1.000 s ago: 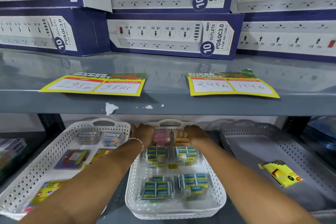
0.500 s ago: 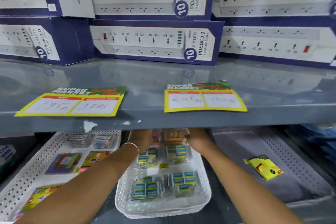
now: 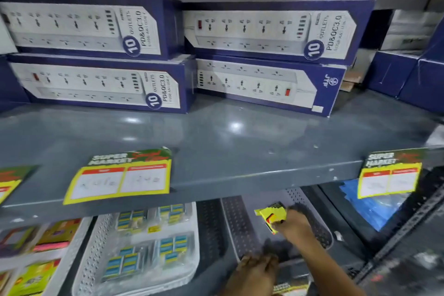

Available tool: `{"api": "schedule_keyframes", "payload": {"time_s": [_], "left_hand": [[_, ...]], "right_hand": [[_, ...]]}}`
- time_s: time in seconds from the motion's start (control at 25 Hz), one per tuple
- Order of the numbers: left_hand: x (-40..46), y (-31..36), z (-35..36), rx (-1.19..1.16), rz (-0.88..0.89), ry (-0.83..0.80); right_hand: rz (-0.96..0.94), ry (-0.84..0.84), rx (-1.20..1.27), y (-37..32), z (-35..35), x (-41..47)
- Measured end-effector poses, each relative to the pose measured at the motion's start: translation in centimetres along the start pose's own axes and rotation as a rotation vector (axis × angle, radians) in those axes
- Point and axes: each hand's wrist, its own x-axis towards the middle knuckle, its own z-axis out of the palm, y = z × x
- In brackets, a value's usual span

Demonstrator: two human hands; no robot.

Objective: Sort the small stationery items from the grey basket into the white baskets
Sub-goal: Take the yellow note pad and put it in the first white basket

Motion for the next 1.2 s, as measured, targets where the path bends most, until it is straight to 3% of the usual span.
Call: {"api": "schedule_keyframes", "payload": {"time_s": [0.12,0.36,0.48,0.6,0.76,0.84,1.0,1.2], "left_hand": [[-1.0,0.0,5.3,0.201,0.060,0.248],[-2.2,0.7,5.7,0.266,0.046,0.165],[-2.8,1.0,4.4,0.247,0.062,0.121],[-4.6,-1.3,2.8,0.294,-0.019,0.045],[-9.8,-7.3,-1.7,0.230,-0.156,0.312],[-14.5,-10.7,-3.6,0.225,-0.260,0.443],[-23.0,-17.0,-5.8,0.312,-0.548,0.371],[-30.2,-23.8,-6.7,0.406,-0.694,0.385]], "right_hand": [[0.056,-0.037,-0.059,0.7,0.0,1.3],[0.045,-0.043,-0.048,0.5,-0.5,1.8],[0.005,-0.048,0.246,0.2,-1.2,1.3],[-0.060,-0.014,0.737,-1.9,-2.3,0.2],[-0.227,-0.187,1.004,-10.2,-3.0,-4.9],[-0.330,-0.355,1.102,-15.7,-1.5,-8.3],[-0.421,-0.638,0.929,-26.6,6.0,-15.3],[-0.513,-0.655,0.655,-37.6,17.0,-21.2]]}}
